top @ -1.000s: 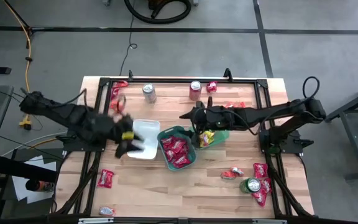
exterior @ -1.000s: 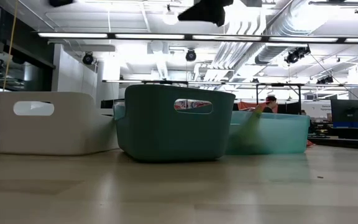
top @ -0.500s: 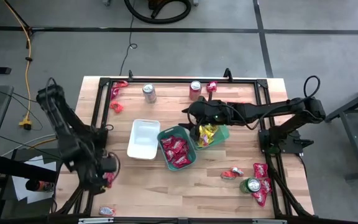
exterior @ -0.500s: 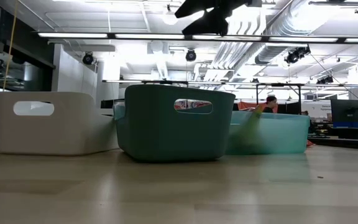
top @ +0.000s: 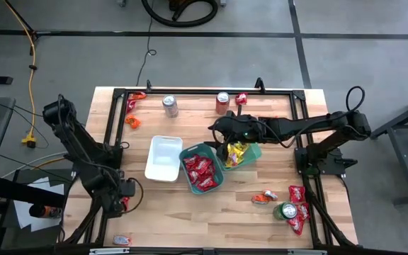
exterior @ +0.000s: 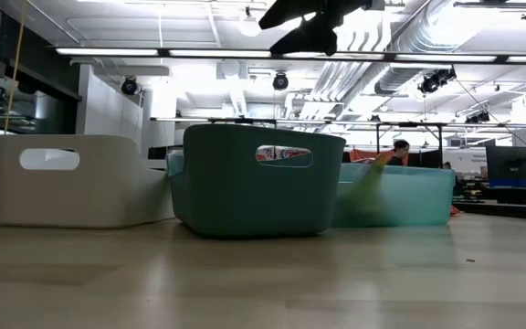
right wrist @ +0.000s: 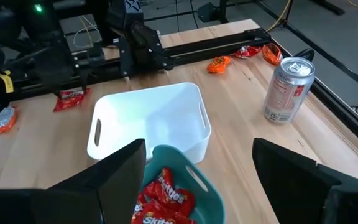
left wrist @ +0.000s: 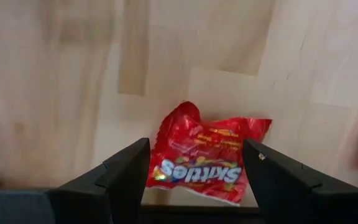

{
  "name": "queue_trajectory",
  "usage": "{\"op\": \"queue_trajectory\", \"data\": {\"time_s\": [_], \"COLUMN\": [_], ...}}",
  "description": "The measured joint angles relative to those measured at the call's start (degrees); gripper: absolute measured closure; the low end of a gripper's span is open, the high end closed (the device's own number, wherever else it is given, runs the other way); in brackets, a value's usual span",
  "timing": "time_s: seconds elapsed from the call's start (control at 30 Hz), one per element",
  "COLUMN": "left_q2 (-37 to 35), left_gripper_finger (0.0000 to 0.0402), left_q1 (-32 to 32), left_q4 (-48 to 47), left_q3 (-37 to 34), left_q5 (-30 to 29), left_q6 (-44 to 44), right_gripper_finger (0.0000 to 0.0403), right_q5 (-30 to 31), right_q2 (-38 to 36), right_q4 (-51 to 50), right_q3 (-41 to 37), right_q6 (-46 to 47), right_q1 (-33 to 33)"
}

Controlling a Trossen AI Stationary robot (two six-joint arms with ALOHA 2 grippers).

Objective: Sort candy
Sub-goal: Put the red candy into the green bin

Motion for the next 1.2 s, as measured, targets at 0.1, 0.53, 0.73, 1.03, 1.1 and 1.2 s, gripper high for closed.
{"op": "queue_trajectory", "data": {"time_s": [0.1, 0.53, 0.73, 1.03, 1.1, 1.2], "left_q2": [0.0, -0.6, -4.4, -17.9, -18.7, -18.2], "left_gripper_finger": [0.0161, 0.0248, 0.0386, 0.0400, 0.0400, 0.0401], "left_q1": [0.0, 0.4, 4.9, 18.1, 21.8, 28.3], "left_q4": [4.4, 8.2, 8.3, 8.8, 10.0, 15.0], "left_q3": [-2.8, -7.5, -3.3, 10.3, 13.5, 17.1], "left_q5": [1.0, 0.6, -4.7, -25.0, -28.2, -29.6], "left_q6": [0.0, -5.0, -7.5, 11.1, 19.3, 32.9], "right_gripper_finger": [0.0112, 0.0112, 0.0112, 0.0112, 0.0112, 0.0112], "right_q5": [0.0, 0.0, -4.6, -6.9, -6.9, -6.9], "right_q2": [0.0, 0.0, -1.8, -10.0, -11.2, -12.6], "right_q4": [-1.0, -4.3, -5.1, -5.3, -5.4, -5.2], "right_q3": [0.0, 0.0, 0.8, 1.1, 1.1, 1.1], "right_q6": [0.2, 2.6, 1.2, 1.2, 1.2, 1.2], "right_q1": [0.0, 0.0, 0.0, 0.1, 0.0, 0.0]}}
